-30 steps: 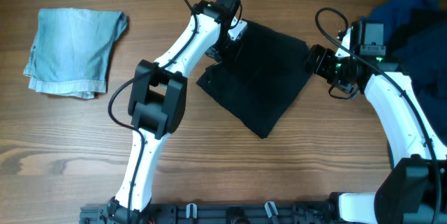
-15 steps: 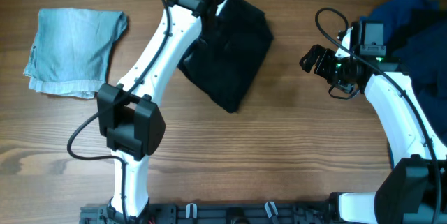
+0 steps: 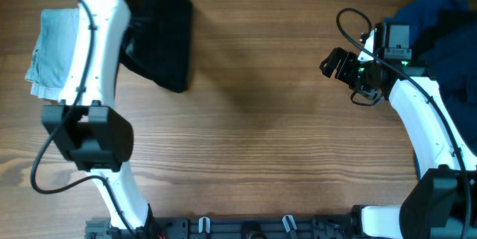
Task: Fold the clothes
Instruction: 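Carry the shorts left and lay them on the light-blue denim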
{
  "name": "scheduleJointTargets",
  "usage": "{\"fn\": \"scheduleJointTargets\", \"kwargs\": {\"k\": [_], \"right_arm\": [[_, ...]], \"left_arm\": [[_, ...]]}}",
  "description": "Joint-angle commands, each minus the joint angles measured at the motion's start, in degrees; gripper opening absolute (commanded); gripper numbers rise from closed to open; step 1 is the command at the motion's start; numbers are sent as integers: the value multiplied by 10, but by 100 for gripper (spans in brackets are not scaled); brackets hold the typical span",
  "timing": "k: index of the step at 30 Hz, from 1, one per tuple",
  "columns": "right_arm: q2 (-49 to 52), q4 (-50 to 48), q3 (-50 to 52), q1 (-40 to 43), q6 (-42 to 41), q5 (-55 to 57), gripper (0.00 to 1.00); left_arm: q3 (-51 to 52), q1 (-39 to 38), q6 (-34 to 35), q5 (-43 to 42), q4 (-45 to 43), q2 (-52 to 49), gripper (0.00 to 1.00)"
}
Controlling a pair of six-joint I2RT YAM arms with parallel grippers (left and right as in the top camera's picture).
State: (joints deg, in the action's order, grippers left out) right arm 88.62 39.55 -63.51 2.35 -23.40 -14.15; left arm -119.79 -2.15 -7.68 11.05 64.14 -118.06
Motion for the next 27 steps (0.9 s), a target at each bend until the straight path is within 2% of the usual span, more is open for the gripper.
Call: {"fn": "scheduleJointTargets", "kwargs": {"k": [1,6,10,15,22,27], "right_arm": [[4,-1,1,1,-8,-7,99],[4,-1,1,1,-8,-7,100],[4,-1,1,1,-8,-7,100],[4,-1,1,1,-8,-7,100],[4,-1,1,1,-8,-7,100],[4,-1,1,1,-8,-7,100]], "left_arm": [[-2,51,-23,-23,-24,21,4],[-2,112,-111,-22,-35,20,4],[-2,159,-117,-23,-60,20,4],[-2,203,-173,-27,-85,11,4],[-2,253,-176,-54,-117,-6,4],[-2,267,-176,-97,-117,-48,8]]}}
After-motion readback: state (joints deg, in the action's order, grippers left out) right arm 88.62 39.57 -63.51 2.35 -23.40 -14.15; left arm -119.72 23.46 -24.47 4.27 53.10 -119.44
